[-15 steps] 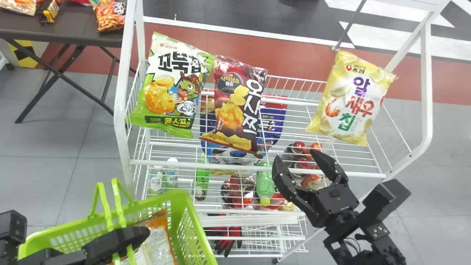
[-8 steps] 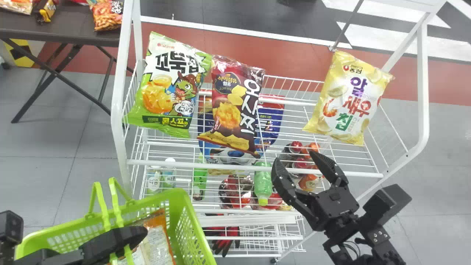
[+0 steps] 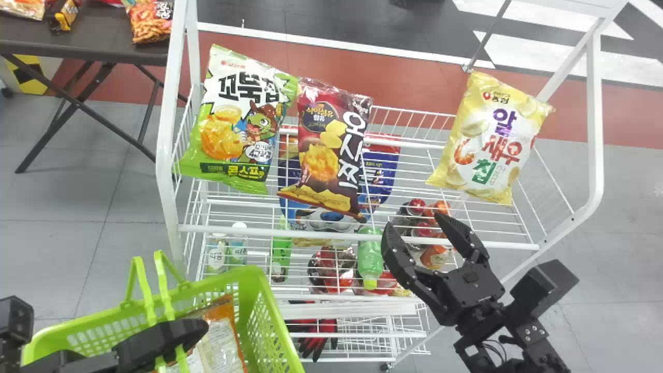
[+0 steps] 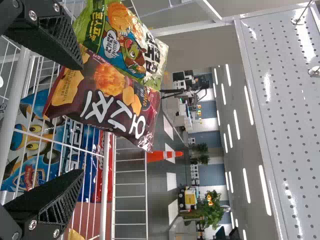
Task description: Hold basket handle with left hand then pick Gamjakkang with right hand and place into basket
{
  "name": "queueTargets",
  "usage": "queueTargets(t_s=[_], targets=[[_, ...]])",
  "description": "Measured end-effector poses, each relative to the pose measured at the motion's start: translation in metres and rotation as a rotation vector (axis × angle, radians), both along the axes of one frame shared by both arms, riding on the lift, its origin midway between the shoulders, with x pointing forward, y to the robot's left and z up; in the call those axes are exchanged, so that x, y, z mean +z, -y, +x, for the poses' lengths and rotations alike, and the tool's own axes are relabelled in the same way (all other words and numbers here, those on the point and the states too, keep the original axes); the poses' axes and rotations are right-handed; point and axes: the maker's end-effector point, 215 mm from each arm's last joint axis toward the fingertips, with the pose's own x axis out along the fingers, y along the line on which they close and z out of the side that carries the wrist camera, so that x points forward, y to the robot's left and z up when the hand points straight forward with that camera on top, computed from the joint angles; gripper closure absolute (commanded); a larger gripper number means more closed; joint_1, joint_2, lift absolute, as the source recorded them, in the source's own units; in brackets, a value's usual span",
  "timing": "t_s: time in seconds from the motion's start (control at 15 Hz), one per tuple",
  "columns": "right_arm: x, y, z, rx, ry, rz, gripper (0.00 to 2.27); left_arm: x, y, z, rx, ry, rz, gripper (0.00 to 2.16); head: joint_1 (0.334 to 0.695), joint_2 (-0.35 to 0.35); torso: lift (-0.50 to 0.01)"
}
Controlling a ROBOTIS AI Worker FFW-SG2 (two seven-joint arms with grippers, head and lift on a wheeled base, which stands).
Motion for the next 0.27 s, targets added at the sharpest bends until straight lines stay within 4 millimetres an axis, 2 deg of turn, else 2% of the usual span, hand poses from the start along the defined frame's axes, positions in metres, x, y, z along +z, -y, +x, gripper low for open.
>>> queueTargets(t_s=[0.27], targets=[[-0.0007, 0.0004, -0.0001, -0.001, -0.001, 0.0, 0.07, -0.0011, 0.001, -0.0005, -0.002, -0.002, 0.002, 2.15, 0.695, -0.253, -0.017]])
